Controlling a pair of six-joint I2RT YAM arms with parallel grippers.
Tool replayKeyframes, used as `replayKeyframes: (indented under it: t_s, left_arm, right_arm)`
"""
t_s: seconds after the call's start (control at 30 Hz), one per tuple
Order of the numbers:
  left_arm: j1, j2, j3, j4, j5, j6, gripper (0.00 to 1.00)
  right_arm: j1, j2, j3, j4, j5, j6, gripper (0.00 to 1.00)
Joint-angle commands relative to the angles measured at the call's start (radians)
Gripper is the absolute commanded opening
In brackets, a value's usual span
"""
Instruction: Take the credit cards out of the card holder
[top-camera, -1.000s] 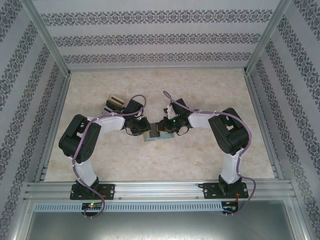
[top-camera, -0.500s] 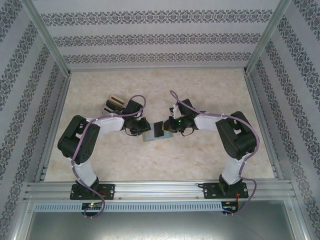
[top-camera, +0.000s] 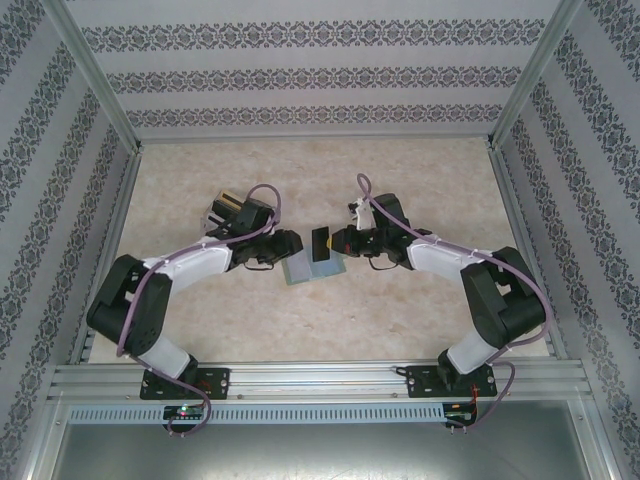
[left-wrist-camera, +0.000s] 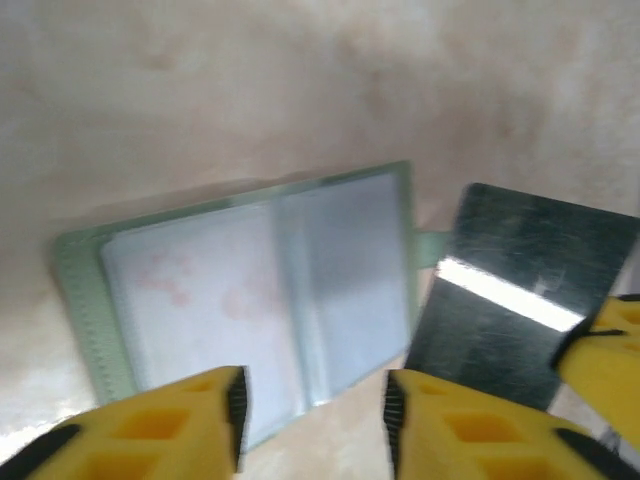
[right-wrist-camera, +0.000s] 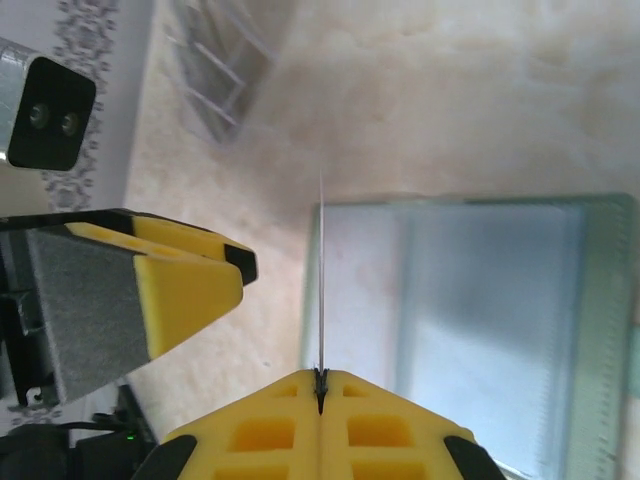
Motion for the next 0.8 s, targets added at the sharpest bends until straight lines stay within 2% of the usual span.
replayKeyframes:
  t_s: [0.0, 0.23, 0.33, 0.47, 0.53, 0.77]
  left_arm:
    - [-0.008, -0.072, -0.049, 0.136, 0.044, -0.044, 0.54]
    - [-0.003, -0.141, -0.077, 0.268, 0.157, -0.146, 0.72]
    - [0.010, -0.124, -0.068, 0.373, 0.262, -0.211, 0.74]
    - [0.014, -0.124, -0.013, 0.298, 0.278, -0.172, 0.74]
    - [0.018, -0.125, -0.009, 0.316, 0.296, -0.176, 0.71]
    - [0.020, -0.182, -0.043, 0.403, 0.276, -0.174, 0.43]
  right_arm:
    - [-0.015, -0.032, -0.014, 0.098, -0.083, 0.047, 0.00]
    - [-0.034, -0.049, -0.004, 0.204, -0.207, 0.173, 0.00]
    - [-0.043, -0.049, -0.005, 0.285, -0.264, 0.233, 0.00]
    - [-0.052, -0.047, 0.001, 0.325, -0.305, 0.280, 0.00]
    - [-0.059, -0.046, -0.003, 0.365, -0.321, 0.314, 0.00]
    - [-0.087, -0.025, -0.018, 0.413, -0.328, 0.348, 0.00]
